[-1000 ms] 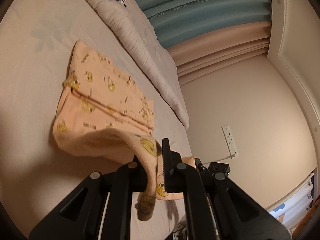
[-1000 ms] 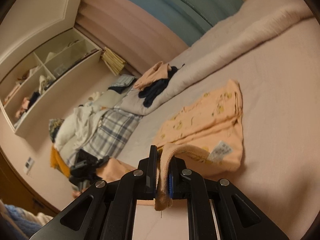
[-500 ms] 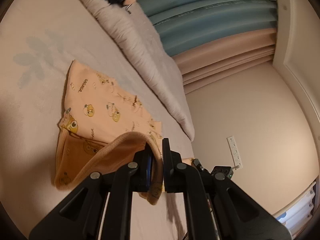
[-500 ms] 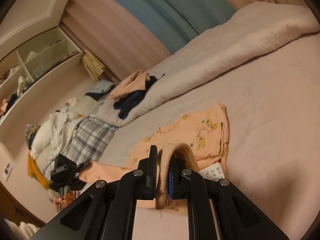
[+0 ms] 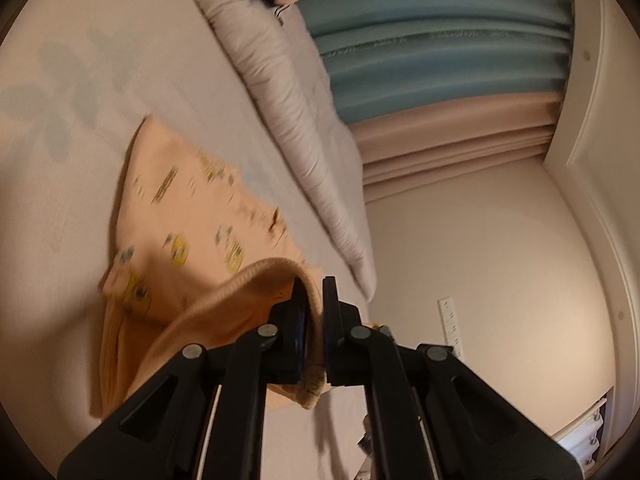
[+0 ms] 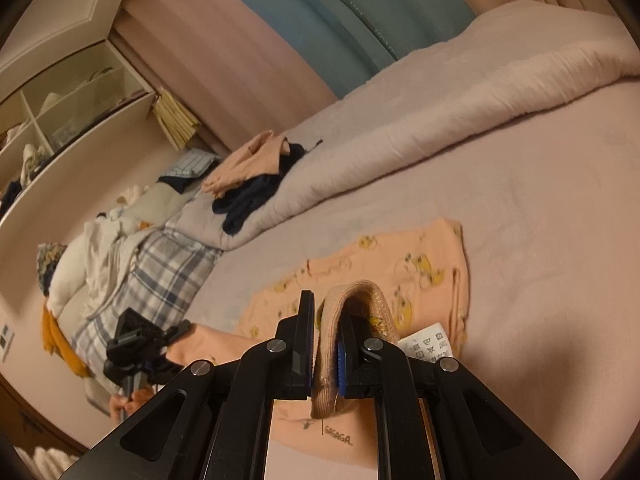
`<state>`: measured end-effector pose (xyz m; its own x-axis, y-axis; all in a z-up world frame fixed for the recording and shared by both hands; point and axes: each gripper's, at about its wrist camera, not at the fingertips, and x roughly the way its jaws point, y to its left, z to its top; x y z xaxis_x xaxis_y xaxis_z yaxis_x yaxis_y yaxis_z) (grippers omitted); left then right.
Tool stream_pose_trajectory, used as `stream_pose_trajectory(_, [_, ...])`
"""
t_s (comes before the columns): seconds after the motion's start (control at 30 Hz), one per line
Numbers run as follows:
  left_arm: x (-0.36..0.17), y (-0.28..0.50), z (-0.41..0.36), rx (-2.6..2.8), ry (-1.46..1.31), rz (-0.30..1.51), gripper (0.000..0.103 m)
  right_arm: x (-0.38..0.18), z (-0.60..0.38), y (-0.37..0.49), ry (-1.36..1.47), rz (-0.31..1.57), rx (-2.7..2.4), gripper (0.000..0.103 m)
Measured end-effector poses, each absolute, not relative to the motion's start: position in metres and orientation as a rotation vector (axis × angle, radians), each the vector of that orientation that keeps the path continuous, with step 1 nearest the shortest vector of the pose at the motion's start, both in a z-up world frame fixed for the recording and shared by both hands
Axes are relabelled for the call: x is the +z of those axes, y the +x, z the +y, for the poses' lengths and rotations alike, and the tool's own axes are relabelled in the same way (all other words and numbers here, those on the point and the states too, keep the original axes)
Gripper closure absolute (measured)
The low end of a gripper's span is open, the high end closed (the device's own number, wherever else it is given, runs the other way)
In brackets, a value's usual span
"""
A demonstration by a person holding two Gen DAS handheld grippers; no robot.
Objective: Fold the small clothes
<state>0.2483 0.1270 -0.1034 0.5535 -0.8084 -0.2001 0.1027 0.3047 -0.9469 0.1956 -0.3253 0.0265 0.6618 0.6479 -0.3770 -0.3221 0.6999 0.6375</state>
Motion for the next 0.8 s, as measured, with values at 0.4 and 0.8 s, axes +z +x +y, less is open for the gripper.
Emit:
stream_pose_trajectory(0.4, [-0.103,0.293,0.148,-0.582,-1.142,0.712,0.1,0.007,-0.324,0.266,0.623,0.719,0.501,0.091])
stream_pose_trajectory(0.8, [-0.14,0.332,0.164,-0.353,-1.112,0.831,0.099,-0.043,-0.345,0.315,0.774,0.926,0.345,0.08])
